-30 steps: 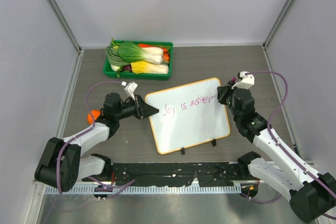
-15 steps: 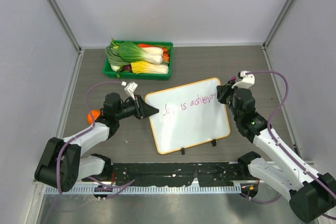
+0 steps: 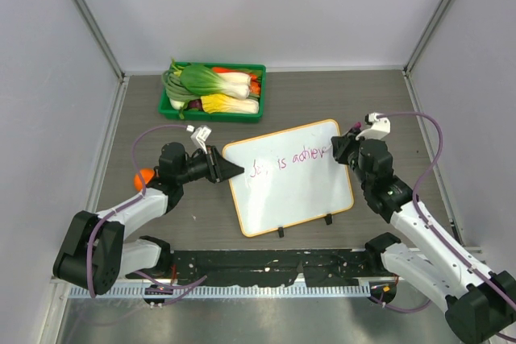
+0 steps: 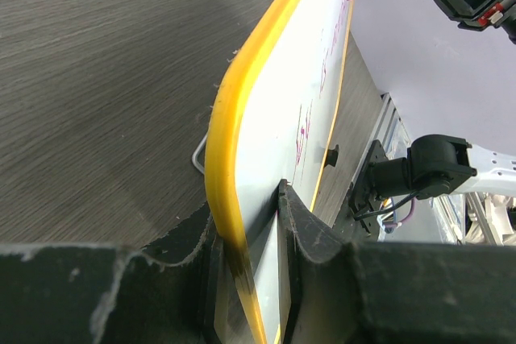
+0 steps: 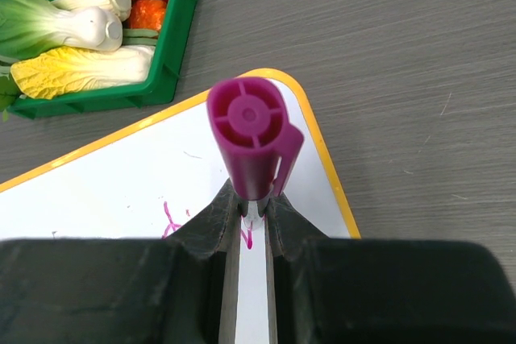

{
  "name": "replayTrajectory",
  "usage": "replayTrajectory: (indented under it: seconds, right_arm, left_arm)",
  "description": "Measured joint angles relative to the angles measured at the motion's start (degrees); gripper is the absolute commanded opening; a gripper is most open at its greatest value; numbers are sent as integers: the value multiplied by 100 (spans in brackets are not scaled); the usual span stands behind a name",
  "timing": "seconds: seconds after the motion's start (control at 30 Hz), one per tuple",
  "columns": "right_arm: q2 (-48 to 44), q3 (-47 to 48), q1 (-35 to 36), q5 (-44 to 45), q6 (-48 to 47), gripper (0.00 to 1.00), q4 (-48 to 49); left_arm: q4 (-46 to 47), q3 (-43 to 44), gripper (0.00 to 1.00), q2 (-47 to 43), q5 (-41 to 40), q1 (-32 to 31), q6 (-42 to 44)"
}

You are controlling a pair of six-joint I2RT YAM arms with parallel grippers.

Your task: Write a sentence on the whiteboard

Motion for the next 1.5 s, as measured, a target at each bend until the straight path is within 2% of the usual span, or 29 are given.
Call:
replayTrajectory:
  seconds: [0.93,1.2,1.5]
  right_arm:
    - [-205,-74,-2,380,17,1,-243]
    - [-560,-74,-2,396,20,1,-245]
    - [-289,-74,-2,531,17,1,-197]
  left_arm:
    - [0,0,0,0,2,0,-2]
    - [2,0,0,0,2,0,0]
    - [2,0,0,0,2,0,0]
